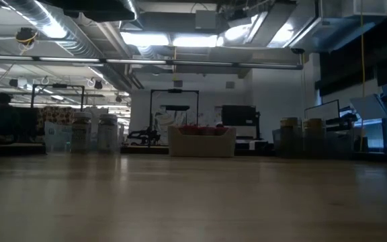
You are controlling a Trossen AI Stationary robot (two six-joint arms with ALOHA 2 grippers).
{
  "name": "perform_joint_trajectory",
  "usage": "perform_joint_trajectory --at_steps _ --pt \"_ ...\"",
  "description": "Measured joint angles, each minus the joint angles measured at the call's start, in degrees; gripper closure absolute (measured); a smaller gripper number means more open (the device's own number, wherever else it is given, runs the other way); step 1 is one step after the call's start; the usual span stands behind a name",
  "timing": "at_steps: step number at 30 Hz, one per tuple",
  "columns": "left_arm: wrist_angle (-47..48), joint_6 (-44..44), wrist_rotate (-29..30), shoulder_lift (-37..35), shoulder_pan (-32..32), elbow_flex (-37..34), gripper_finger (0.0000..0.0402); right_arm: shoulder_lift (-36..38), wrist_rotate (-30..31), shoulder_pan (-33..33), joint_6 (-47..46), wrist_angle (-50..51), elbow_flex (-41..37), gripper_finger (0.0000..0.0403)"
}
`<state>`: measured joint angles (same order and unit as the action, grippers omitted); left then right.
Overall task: Sort spices by type
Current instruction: Put the gold seasoning bottle into the black bin
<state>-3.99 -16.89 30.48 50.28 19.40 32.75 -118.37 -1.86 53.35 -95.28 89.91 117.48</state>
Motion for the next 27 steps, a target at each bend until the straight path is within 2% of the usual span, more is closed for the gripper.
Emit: perform_joint_trajectory --at_steps 2,8,13,16,23,27 --pt "-0.31 0.0 0.0 0.01 0.0 0.0 0.0054 0.11 -2.86 1.86 -3.52 0.19 -1.79 0.0119" --pt "-0.89 -0.02 0.0 0.02 0.01 0.0 0.0054 0.12 -10.27 6.98 -6.19 0.13 -6.01 0.0119" --pt "-3.15 0.0 0.0 0.0 0.02 0.0 0.0054 0.16 -9.51 8.34 -8.45 -2.48 -7.02 0.0118" --pt "-3.15 0.24 -0.02 0.0 0.02 0.0 0.0054 0.16 -7.8 8.14 -6.19 -4.27 -7.02 0.0118" --pt "-3.14 0.37 -0.01 0.0 0.0 0.0 0.0054 0.17 -8.6 7.77 -4.42 0.27 -7.02 0.0118" --pt "-3.14 0.4 -0.02 0.0 0.01 0.0 0.0054 0.25 -9.44 7.77 -0.43 0.06 -7.04 0.0117"
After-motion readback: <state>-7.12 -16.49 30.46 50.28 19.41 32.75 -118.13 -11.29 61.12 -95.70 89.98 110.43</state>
